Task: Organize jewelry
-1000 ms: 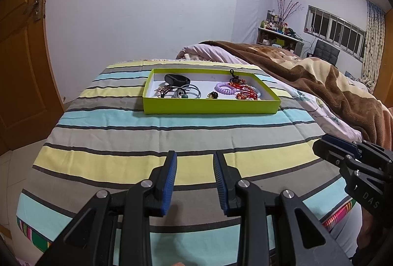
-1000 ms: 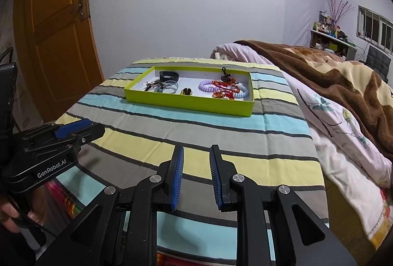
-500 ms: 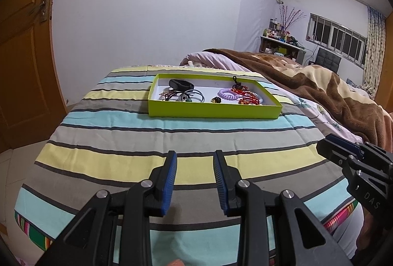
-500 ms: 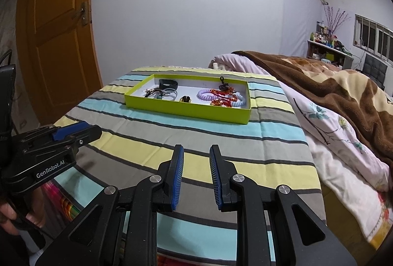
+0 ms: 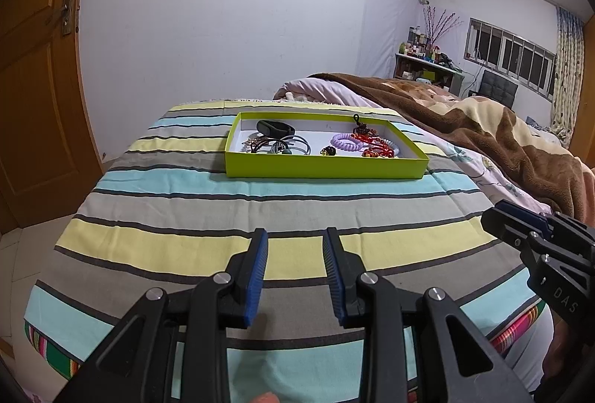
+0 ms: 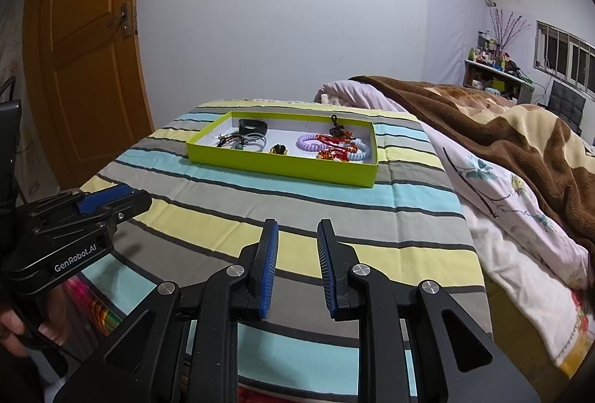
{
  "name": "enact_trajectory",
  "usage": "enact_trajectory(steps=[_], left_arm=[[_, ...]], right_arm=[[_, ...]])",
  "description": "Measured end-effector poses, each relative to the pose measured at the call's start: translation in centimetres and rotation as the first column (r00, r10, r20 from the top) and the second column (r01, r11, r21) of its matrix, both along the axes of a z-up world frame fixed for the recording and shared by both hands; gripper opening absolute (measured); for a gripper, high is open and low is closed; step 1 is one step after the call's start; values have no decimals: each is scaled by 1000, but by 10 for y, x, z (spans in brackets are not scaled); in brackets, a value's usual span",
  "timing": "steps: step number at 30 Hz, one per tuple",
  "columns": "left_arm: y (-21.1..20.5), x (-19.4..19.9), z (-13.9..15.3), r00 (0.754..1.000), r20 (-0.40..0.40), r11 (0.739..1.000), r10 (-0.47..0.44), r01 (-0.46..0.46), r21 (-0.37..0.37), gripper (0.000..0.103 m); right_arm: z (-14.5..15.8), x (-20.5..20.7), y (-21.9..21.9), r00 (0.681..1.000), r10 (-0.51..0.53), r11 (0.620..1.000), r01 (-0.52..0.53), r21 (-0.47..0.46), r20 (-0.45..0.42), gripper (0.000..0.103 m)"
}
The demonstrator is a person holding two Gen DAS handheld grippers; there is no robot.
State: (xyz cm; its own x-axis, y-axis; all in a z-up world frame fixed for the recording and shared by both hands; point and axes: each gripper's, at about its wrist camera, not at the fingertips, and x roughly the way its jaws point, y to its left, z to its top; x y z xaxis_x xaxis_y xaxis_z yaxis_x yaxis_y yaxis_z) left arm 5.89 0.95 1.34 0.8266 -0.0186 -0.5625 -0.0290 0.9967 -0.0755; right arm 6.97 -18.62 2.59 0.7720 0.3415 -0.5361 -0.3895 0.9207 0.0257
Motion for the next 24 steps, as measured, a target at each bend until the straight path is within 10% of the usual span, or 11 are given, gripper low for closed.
enact_trajectory(steps=[24], left_arm=[[-1, 1, -2, 1000, -16, 1000, 5, -5, 8, 32]], right_arm=[[0, -1, 1, 1000, 2, 1000, -2, -4, 2, 22]])
